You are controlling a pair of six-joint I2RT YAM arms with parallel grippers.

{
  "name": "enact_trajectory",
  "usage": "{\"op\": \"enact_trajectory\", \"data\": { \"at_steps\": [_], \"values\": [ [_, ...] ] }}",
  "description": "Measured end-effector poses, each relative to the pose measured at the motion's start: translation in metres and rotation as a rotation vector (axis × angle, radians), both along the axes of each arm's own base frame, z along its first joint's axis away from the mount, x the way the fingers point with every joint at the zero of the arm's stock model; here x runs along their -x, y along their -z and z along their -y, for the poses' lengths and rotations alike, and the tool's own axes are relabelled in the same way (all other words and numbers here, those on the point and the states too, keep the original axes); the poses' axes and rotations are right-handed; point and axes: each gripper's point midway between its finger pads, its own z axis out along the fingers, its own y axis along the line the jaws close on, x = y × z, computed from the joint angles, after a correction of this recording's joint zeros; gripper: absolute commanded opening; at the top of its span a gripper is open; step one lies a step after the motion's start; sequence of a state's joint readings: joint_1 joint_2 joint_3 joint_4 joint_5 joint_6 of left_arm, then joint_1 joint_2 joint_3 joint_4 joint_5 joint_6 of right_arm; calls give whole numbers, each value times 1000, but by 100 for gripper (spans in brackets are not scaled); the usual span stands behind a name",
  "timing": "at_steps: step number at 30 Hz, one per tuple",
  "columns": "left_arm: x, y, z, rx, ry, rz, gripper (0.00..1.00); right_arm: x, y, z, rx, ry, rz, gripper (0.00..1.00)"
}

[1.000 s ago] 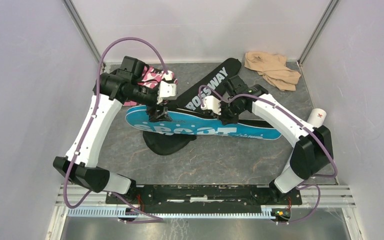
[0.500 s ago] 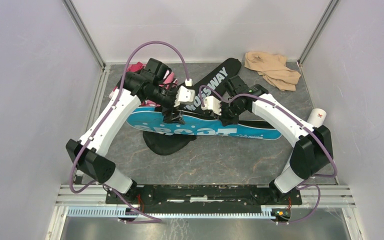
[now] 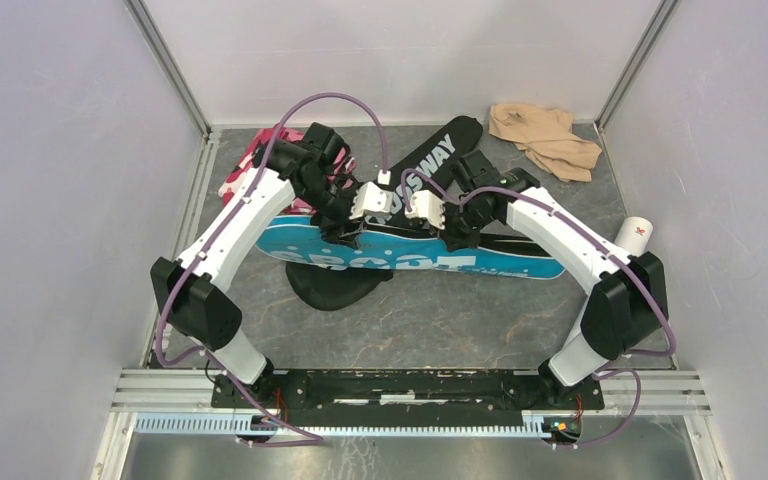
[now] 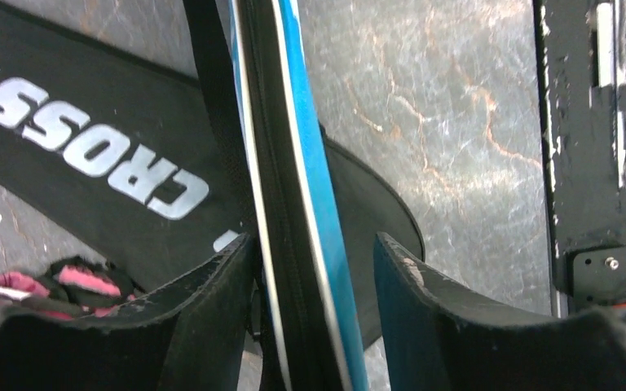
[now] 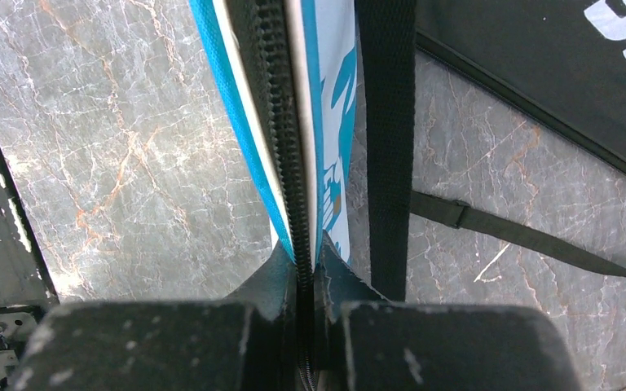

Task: Pack up the badminton gear
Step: Adjust the racket bag at the center of the board.

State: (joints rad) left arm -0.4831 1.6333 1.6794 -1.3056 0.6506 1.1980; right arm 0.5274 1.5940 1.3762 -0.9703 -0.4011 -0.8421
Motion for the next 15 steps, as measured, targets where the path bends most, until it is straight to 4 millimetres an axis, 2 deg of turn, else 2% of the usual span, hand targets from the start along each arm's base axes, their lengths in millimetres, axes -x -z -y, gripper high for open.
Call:
{"op": "enact_trajectory", "data": {
  "at_steps": [4, 12, 15],
  "values": [
    [-3, 4, -20, -56, -23, -4, 54, 1, -1, 5, 0, 10, 0, 0],
    [-10, 2, -48, -114, -52, 32, 54, 4, 1, 9, -10, 18, 2, 0],
    [-13, -1, -66, -149, -80, 53, 56, 3, 1, 15, -8, 35, 1, 0]
  ]
}}
